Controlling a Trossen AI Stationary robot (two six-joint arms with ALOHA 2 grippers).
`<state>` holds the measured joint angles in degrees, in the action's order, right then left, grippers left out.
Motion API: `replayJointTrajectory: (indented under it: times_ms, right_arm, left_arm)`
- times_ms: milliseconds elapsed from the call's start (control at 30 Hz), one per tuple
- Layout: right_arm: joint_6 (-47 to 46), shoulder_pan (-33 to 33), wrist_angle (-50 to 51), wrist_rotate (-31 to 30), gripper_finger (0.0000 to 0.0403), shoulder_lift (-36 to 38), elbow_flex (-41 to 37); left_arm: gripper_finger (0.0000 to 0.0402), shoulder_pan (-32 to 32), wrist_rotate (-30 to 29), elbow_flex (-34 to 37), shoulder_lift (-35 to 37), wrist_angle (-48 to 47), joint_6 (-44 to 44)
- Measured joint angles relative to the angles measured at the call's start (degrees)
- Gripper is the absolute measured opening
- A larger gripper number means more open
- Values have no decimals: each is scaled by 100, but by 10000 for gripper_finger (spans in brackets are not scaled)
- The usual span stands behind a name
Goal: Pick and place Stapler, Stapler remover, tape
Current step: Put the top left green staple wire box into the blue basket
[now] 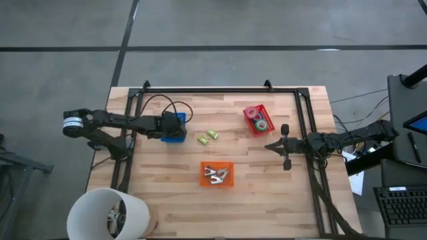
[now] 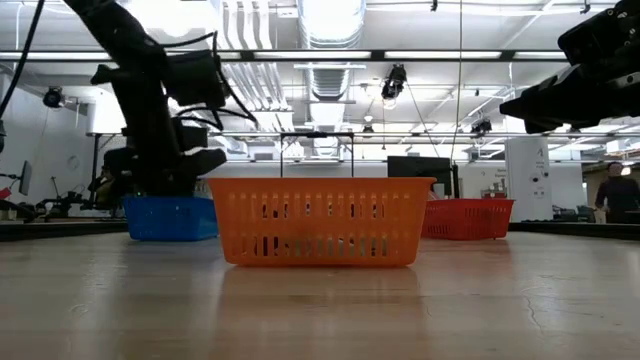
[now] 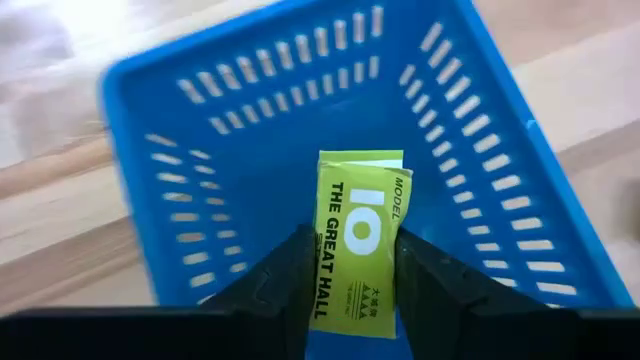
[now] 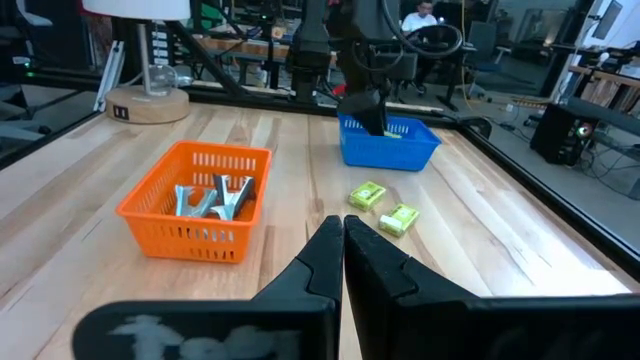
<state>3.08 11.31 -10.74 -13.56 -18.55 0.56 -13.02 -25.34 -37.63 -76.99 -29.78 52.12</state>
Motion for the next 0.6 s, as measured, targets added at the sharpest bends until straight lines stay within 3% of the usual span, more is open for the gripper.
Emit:
replayJointTrajectory:
  times_ms: [167, 600]
  right_arm:
    - [-3, 0, 0, 2, 8, 0, 0]
    - [-4, 0, 0, 1, 8, -1, 0]
  left_arm:
    - [125, -2, 191, 185, -22, 432, -85]
    - [129, -15, 276, 222, -22, 487, -86]
